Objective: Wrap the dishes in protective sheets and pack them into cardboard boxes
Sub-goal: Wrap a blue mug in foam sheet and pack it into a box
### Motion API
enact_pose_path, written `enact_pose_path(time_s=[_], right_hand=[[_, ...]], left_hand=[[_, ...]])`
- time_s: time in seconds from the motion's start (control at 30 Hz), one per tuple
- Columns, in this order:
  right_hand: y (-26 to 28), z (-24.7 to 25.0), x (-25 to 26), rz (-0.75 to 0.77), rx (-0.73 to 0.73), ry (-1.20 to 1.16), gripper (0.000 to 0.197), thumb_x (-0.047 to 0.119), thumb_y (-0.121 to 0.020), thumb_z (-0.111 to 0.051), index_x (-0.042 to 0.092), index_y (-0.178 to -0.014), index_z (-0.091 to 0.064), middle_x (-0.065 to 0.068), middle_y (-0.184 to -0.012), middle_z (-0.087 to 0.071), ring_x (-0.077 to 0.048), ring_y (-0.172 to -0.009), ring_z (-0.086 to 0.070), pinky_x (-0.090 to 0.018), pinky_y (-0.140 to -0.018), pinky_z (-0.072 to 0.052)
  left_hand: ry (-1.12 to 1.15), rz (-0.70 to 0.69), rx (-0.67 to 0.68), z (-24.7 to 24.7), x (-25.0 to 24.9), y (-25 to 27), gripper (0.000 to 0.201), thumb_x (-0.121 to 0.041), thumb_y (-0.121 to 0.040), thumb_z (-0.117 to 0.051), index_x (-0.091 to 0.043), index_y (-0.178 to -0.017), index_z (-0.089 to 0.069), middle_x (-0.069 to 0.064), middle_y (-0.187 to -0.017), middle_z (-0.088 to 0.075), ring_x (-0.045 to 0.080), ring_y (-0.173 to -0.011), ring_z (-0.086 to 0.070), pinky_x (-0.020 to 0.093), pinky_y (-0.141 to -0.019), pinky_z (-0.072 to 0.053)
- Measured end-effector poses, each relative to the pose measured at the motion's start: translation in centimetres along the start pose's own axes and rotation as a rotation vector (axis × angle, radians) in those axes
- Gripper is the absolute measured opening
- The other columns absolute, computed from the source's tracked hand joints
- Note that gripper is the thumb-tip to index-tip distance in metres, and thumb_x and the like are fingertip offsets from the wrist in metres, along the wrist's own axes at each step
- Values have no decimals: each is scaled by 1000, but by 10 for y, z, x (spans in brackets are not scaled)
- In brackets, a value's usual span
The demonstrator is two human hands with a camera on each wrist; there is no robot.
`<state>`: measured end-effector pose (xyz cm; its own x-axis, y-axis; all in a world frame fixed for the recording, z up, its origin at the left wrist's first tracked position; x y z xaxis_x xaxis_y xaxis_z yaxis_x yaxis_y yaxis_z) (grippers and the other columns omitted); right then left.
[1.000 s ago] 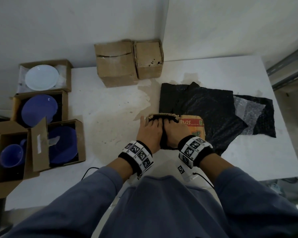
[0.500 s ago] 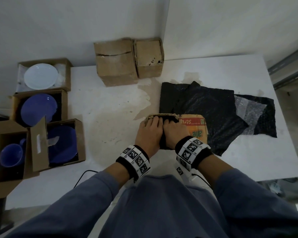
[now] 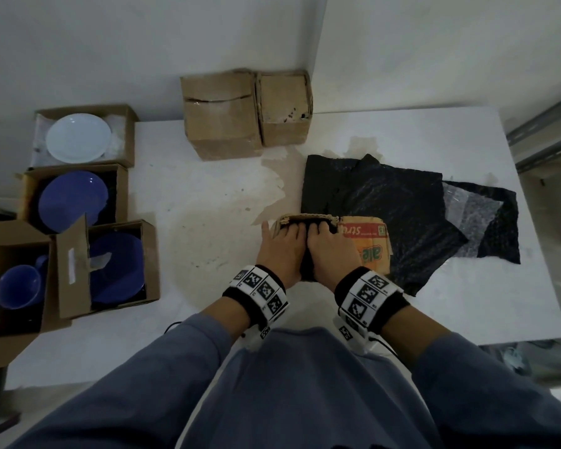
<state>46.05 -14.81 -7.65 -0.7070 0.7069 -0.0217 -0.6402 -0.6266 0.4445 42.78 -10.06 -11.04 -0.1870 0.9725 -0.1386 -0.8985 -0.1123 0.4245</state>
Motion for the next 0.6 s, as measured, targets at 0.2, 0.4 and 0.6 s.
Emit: enact_pose_path(time_s=[0.2, 0.4, 0.6], right_hand=[[-14, -15, -4, -5, 85, -72, 50, 25, -93, -57, 4, -133, -37, -15, -127, -56, -30, -108, -62, -37, -81, -51], [-27, -16, -9, -16, 196, -104, 46, 25, -91, -58, 6, -129, -40, -14, -121, -62, -33, -108, -62, -43, -94, -47], [-21, -17, -9, -14, 206, -115, 50, 28, -89, -61, 7, -130, -42, -14, -123, -61, -33, -110, -61, -43, -95, -46]], left_hand=[[17, 8, 24, 0, 1, -2, 103, -55, -75, -73, -17, -153, -18, 6, -150, -40, 26, -138, -41, 65, -116, -13], [62, 31, 78, 2, 2, -8, 101, -46, -77, -75, -19, -153, -15, 6, -150, -40, 27, -137, -41, 64, -117, -12], [93, 33, 116, 1, -1, -9, 98, -44, -76, -76, -17, -151, -19, 8, -149, -39, 29, -136, -40, 64, -116, -17]])
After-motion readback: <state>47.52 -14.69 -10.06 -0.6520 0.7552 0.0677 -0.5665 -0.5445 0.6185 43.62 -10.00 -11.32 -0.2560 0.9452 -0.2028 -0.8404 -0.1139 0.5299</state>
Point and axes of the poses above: each hand's wrist, its own y-axis away from the middle knuckle, its own z-axis out of the back of the hand, x = y × z, the point moved 10 cm from there along -y, towards the middle knuckle
